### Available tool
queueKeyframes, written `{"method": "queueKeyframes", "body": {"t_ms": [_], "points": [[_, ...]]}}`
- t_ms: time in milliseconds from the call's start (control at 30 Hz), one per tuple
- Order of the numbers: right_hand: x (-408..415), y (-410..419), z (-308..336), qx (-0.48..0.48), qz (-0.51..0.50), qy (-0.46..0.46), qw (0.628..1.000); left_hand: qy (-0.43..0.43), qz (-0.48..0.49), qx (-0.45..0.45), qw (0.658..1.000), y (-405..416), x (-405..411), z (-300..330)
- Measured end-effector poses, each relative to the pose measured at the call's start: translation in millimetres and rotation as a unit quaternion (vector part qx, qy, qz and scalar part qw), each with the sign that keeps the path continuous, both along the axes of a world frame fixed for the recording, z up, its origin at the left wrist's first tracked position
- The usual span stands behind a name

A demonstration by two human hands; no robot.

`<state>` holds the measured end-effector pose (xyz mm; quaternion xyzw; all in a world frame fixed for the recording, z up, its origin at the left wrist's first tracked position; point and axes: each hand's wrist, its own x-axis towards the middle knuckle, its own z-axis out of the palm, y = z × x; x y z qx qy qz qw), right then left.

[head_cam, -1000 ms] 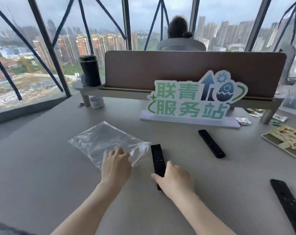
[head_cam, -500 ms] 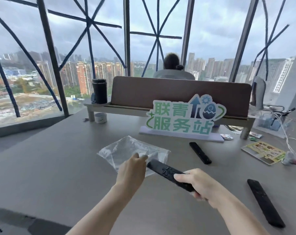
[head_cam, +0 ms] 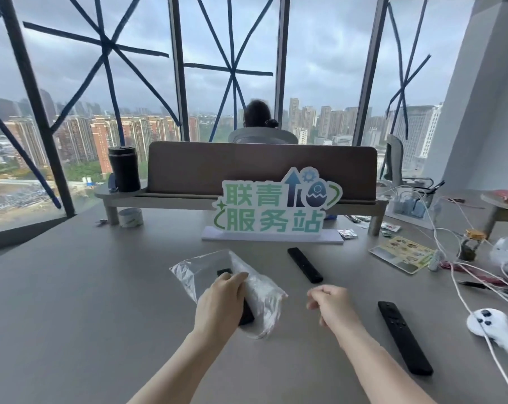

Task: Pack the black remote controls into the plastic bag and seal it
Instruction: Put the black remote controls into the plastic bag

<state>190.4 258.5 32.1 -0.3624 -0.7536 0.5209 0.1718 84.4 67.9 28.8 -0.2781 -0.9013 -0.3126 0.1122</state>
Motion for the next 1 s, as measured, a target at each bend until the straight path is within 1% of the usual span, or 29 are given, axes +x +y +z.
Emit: {"method": "queueKeyframes", "body": {"t_ms": [67, 133, 200, 300, 367, 467, 533, 600, 633, 700, 733, 767, 833, 900, 1000], "points": [[-5, 29, -10, 0.081, -0.033, -0.065, 0.994, -0.015, -0.006, 0.007, 1.0, 1, 0, -5], [-21, 50, -21, 0.129, -0.027, -0.125, 0.983, -0.026, -0.026, 0.011, 0.999, 1, 1, -9], [-42, 61, -25, 0.15, -0.023, -0.149, 0.977, -0.024, -0.038, 0.001, 0.999, 1, 1, -12], [-76, 68, -32, 0.19, -0.029, -0.151, 0.97, -0.024, -0.048, -0.027, 0.998, -1, -1, -17], [-92, 70, -38, 0.229, -0.035, -0.181, 0.956, -0.031, -0.051, -0.052, 0.997, -1, -3, -20], [-101, 73, -45, 0.284, -0.028, -0.233, 0.93, -0.045, -0.051, -0.074, 0.995, 2, -8, -25], [-99, 77, -45, 0.29, -0.006, -0.245, 0.925, -0.053, -0.042, -0.068, 0.995, 4, -9, -25], [-90, 81, -46, 0.258, 0.035, -0.232, 0.937, -0.057, -0.032, -0.049, 0.997, 7, -9, -23], [-82, 82, -44, 0.216, 0.054, -0.2, 0.954, -0.06, -0.026, -0.037, 0.997, 10, -9, -22], [-57, 77, -33, 0.093, 0.067, -0.088, 0.99, -0.072, -0.012, -0.014, 0.997, 19, -9, -19], [-42, 74, -26, 0.023, 0.057, -0.028, 0.998, -0.075, -0.009, -0.005, 0.997, 25, -9, -16], [-26, 72, -19, -0.043, 0.049, 0.025, 0.998, -0.076, -0.011, 0.003, 0.997, 31, -8, -11], [12, 66, -2, -0.143, 0.055, 0.091, 0.984, -0.069, -0.027, 0.033, 0.997, 46, -4, 3], [49, 60, 15, -0.189, 0.084, 0.112, 0.972, -0.06, -0.044, 0.072, 0.995, 62, 3, 20], [87, 47, 25, -0.2, 0.111, 0.07, 0.971, -0.06, -0.068, 0.094, 0.991, 79, 18, 34]]}}
